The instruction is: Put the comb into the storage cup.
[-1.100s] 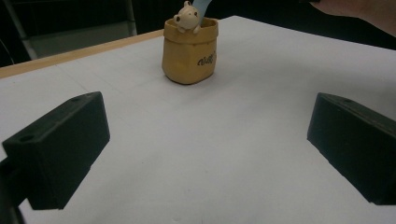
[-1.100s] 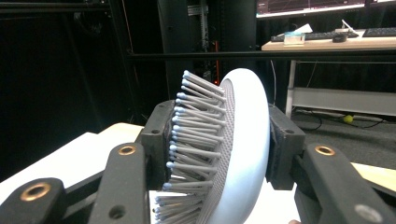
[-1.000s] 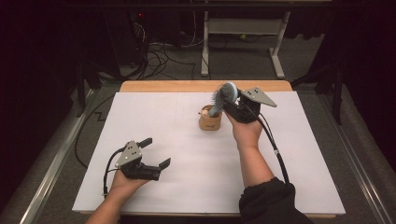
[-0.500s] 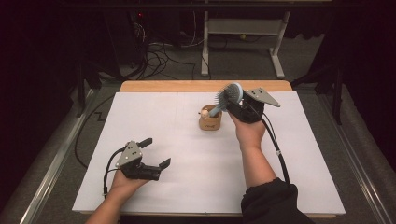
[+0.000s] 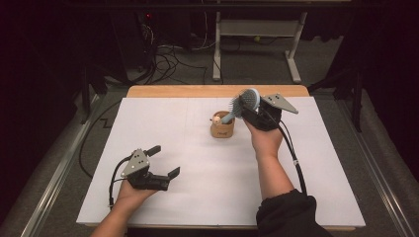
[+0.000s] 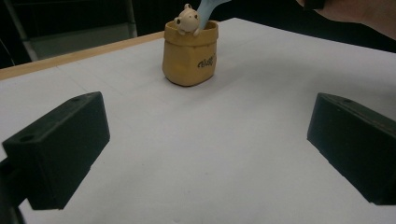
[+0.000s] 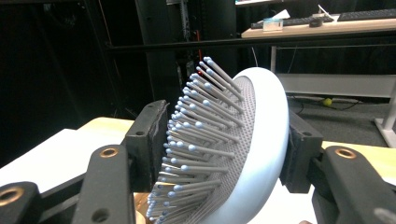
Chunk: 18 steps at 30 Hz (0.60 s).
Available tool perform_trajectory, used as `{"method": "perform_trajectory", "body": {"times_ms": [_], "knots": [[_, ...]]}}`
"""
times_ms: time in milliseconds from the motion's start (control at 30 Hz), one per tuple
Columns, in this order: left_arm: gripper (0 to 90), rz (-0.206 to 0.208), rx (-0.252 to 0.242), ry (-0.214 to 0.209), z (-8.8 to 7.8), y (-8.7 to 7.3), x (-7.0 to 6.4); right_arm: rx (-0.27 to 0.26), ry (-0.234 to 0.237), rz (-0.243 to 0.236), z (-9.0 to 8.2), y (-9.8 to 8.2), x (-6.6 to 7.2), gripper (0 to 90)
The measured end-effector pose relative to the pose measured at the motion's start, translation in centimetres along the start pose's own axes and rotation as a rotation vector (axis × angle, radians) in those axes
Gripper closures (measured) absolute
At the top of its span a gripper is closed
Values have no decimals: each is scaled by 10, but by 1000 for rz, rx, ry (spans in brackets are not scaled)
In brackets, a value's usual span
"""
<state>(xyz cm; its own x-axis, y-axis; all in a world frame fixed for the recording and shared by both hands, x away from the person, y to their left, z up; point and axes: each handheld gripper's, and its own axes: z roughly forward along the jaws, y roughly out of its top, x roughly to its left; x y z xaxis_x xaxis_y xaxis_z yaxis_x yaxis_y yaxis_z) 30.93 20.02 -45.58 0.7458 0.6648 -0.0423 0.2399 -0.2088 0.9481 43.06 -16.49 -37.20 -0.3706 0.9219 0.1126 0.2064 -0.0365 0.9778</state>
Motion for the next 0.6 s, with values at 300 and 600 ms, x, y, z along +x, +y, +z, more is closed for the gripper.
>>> {"method": "perform_trajectory", "body": {"times_ms": [300, 600], "knots": [[0, 6, 1, 0, 0, 0, -1, 0, -22, 12, -2, -3, -5, 386], [0, 1, 2, 0, 0, 0, 0, 16, -32, 10, -3, -5, -9, 368]]}}
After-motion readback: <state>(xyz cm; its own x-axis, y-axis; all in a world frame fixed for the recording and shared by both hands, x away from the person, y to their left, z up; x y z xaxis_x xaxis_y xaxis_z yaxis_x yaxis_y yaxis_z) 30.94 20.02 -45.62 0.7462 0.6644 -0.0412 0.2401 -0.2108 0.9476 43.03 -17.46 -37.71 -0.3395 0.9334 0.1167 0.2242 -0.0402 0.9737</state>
